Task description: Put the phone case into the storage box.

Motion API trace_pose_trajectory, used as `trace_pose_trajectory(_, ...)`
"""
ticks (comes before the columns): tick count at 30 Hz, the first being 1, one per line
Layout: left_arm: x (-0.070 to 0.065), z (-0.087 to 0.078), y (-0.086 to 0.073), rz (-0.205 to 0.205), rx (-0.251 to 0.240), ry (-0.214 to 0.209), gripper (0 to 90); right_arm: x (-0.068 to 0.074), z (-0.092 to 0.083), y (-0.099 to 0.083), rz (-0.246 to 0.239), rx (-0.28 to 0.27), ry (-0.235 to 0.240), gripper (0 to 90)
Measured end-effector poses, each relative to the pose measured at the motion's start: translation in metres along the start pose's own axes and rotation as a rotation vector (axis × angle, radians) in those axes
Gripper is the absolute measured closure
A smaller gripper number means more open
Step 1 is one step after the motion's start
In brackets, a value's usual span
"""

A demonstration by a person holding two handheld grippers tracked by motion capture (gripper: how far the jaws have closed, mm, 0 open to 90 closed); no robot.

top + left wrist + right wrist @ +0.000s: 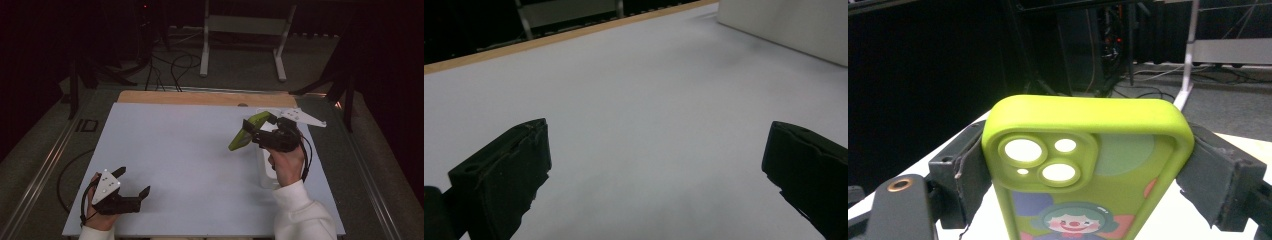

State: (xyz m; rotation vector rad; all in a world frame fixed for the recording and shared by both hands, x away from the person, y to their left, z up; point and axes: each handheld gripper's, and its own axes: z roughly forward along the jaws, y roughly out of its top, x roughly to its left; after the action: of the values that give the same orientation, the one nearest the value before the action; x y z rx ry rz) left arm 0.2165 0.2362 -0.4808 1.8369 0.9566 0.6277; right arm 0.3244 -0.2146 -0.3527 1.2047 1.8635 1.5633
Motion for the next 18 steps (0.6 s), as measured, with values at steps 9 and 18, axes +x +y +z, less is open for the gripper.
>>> trace_pose_trajectory(9,0.001,-0.001,-0.001,0.003,-0.007,0.004,0.0,-0.01,0.001,0.004,0.021,-0.019,-0.032,15.5)
trace_pose_trajectory(18,0.003,0.0,-0.003,0.004,-0.006,0.007,0.1,-0.018,0.006,0.008,0.034,-0.035,-0.062,15.5)
